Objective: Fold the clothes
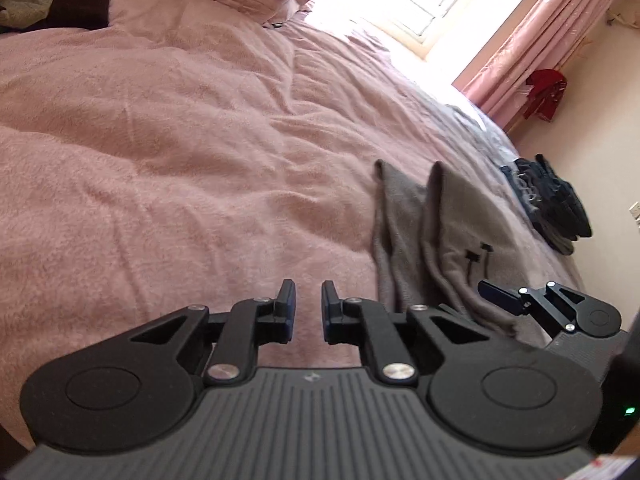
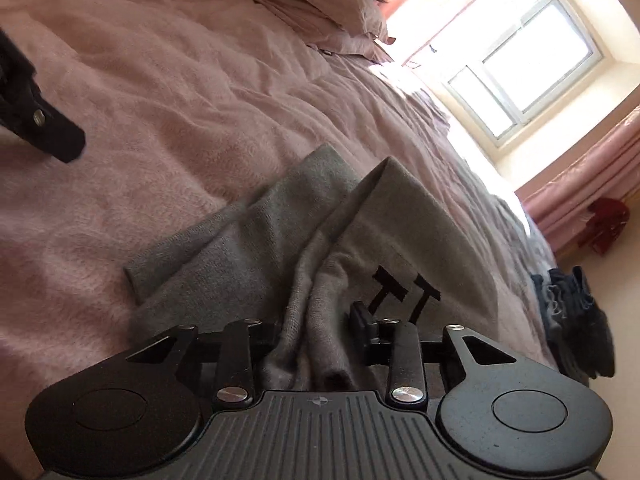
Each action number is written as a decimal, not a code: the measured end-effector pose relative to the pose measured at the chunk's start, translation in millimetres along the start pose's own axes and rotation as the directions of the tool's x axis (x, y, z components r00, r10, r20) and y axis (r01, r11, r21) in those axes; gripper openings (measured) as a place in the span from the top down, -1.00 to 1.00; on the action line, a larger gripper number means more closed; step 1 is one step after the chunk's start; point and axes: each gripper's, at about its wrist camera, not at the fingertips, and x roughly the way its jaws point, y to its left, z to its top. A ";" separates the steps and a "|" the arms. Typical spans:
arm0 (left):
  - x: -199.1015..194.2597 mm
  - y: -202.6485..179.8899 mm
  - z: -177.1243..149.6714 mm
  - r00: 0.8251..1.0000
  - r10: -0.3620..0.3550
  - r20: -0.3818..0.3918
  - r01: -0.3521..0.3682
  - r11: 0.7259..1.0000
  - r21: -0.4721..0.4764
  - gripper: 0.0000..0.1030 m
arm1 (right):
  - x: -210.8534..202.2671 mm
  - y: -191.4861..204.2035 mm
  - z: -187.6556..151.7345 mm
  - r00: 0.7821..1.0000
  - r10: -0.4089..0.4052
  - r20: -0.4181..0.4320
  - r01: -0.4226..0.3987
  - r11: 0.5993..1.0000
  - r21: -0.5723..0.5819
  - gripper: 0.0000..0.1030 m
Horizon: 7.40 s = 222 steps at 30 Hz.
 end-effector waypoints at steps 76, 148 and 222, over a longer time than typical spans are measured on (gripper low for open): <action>83.1 -36.5 41.1 0.989 -0.145 0.023 0.146 0.989 -0.035 0.45 | 36.2 -164.2 -80.6 0.980 0.180 0.086 -0.197 0.796 0.572 1.00; 46.5 -111.1 -50.4 0.988 0.145 0.053 -0.154 0.919 0.362 0.77 | -19.5 -145.0 -148.6 0.965 0.225 0.136 -0.261 0.750 0.608 1.00; 18.1 -106.7 -49.6 0.992 0.107 0.065 -0.123 0.927 0.354 0.35 | -39.6 -115.3 -144.8 0.948 0.219 0.229 -0.316 0.698 0.643 0.67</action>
